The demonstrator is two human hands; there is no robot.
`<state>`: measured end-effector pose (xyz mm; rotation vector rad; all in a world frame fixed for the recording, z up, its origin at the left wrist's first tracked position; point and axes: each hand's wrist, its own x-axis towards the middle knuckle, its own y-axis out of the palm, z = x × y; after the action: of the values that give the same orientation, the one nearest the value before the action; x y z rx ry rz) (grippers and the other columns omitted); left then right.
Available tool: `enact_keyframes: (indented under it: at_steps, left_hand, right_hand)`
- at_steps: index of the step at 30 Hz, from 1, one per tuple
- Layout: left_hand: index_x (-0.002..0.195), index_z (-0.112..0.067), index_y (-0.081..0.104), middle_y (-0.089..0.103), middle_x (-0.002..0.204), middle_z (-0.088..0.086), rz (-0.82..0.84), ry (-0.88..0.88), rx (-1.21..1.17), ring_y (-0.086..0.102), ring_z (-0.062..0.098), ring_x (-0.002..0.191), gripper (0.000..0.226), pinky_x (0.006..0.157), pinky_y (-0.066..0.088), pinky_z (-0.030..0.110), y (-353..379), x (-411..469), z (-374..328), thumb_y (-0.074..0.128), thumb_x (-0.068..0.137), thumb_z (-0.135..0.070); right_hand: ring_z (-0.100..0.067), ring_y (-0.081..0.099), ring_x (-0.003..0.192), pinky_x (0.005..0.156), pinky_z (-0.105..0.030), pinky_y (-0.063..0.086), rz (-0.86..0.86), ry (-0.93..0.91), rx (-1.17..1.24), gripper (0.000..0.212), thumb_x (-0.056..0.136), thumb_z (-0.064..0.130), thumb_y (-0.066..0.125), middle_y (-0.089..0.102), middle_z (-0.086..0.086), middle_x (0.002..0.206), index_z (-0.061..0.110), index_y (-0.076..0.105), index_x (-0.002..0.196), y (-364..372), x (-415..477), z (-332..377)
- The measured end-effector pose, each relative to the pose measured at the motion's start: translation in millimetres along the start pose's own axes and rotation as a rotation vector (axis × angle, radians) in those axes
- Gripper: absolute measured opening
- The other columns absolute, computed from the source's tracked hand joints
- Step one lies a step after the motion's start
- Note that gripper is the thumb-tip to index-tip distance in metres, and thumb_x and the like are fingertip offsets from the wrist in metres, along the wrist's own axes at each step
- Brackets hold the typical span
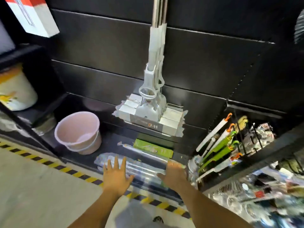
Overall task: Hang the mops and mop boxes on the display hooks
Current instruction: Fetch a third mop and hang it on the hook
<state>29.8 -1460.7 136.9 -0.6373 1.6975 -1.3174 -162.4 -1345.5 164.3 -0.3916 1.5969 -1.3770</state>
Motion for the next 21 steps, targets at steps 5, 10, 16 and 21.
enact_keyframes:
  at_steps: [5,10,16,21]
  left_hand:
    - [0.156,-0.023,0.005,0.006,0.162,0.016,0.105,-0.055,0.007,0.008,0.041,0.147,0.088,0.117,0.015,0.052,47.3,-59.3,46.6,0.022,0.084,-0.072]
    - [0.155,-0.022,-0.001,0.001,0.162,0.016,0.158,-0.226,-0.024,0.003,0.04,0.148,0.083,0.118,0.006,0.052,72.3,-110.9,106.2,0.03,0.093,-0.067]
    - [0.155,-0.021,0.001,0.002,0.162,0.017,0.145,-0.391,-0.133,0.005,0.04,0.148,0.08,0.119,0.007,0.052,92.9,-176.5,163.0,0.028,0.094,-0.065]
    - [0.155,-0.02,0.001,0.004,0.162,0.017,0.142,-0.506,-0.167,0.006,0.039,0.148,0.082,0.118,0.009,0.052,117.8,-239.5,212.7,0.028,0.094,-0.066]
  right_hand:
    - [-0.035,0.035,0.138,0.112,-0.043,0.034,0.095,0.001,0.062,0.078,0.096,0.058,0.042,0.035,-0.017,0.151,0.006,0.024,0.15,51.6,-24.2,32.8]
    - [-0.033,0.039,0.136,0.111,-0.041,0.031,0.151,-0.052,0.02,0.078,0.094,0.061,0.044,0.043,-0.016,0.146,0.006,0.031,0.147,103.4,-61.0,76.9]
    - [-0.033,0.035,0.139,0.111,-0.043,0.035,0.174,-0.12,0.035,0.082,0.093,0.06,0.047,0.037,-0.016,0.15,0.006,0.025,0.149,141.1,-99.9,137.2]
    - [-0.036,0.028,0.143,0.113,-0.045,0.03,0.236,-0.214,-0.041,0.085,0.094,0.06,0.048,0.03,-0.019,0.154,0.006,0.018,0.153,171.4,-133.0,198.5]
